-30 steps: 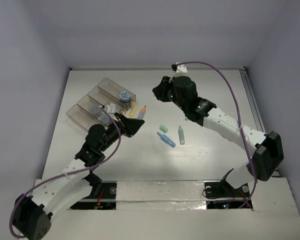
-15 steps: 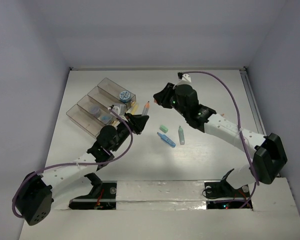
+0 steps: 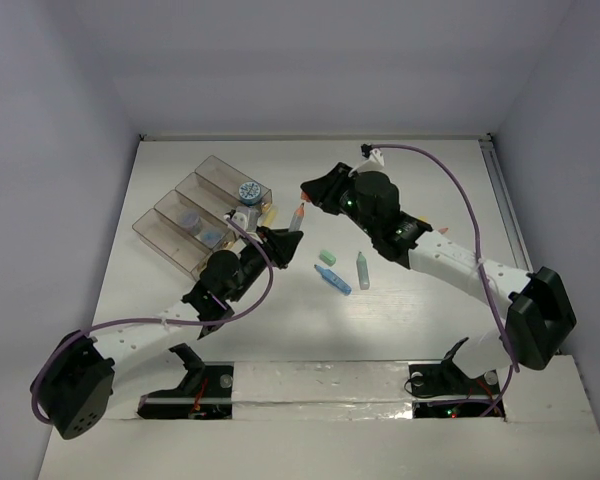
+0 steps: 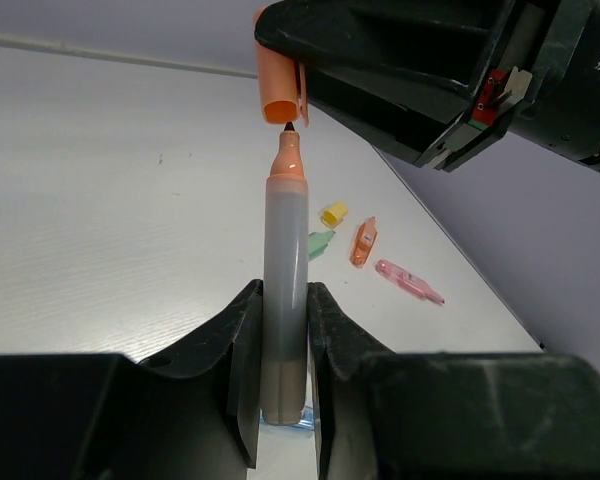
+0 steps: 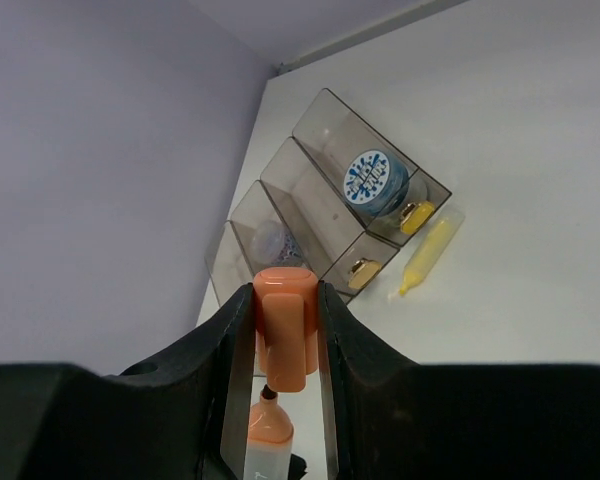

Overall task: Sort the stationery into containers
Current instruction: Close the pen cap on the pen.

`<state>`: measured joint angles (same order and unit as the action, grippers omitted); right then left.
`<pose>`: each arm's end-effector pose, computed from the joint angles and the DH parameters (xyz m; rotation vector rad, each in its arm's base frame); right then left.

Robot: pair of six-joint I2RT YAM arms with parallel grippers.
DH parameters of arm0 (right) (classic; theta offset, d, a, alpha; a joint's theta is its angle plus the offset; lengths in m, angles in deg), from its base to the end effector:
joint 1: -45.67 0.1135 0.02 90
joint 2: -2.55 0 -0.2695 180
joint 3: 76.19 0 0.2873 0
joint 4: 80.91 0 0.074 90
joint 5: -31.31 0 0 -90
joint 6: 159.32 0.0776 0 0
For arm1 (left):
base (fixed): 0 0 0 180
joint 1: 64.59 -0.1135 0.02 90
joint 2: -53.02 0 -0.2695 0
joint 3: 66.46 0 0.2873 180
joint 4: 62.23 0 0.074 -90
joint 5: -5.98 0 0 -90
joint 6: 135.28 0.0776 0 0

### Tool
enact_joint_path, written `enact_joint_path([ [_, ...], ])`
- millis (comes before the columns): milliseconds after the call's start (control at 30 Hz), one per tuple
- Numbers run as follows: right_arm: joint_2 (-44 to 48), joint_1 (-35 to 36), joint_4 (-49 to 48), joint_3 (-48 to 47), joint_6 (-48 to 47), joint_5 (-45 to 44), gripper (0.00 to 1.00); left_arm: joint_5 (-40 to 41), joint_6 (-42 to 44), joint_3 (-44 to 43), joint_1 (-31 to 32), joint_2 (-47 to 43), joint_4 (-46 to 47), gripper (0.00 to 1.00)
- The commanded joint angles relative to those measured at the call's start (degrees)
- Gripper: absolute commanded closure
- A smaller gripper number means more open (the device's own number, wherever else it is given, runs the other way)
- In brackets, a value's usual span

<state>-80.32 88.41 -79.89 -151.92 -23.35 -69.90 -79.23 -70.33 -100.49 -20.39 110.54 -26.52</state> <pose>0.3189 0.2741 0.3239 0.2043 1.7997 0.9671 0.2100 -0.1952 0.2584 0.1639 1.4148 -0.9530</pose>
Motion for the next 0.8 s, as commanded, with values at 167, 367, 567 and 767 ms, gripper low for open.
enact_joint_path([
  [167,-0.8,1.1,-5.9,-0.5,1.9,1.8,0.99,1.3,0.8,-0.4,0.2,-0.1,3.8,1.0],
  [367,-1.0,1.6,-6.0,0.0,1.7,0.8,0.99,2.1,0.9,-0.7,0.7,-0.2,3.7,1.0],
  [567,0.4,2.2,-6.4,0.4,1.0,-0.6,0.99,2.2,0.9,-0.5,0.7,-0.2,3.3,1.0],
  [767,-0.4,2.8,-5.5,0.1,0.3,-0.2,0.99,3.2,1.2,-0.9,0.7,-0.1,3.5,1.0],
])
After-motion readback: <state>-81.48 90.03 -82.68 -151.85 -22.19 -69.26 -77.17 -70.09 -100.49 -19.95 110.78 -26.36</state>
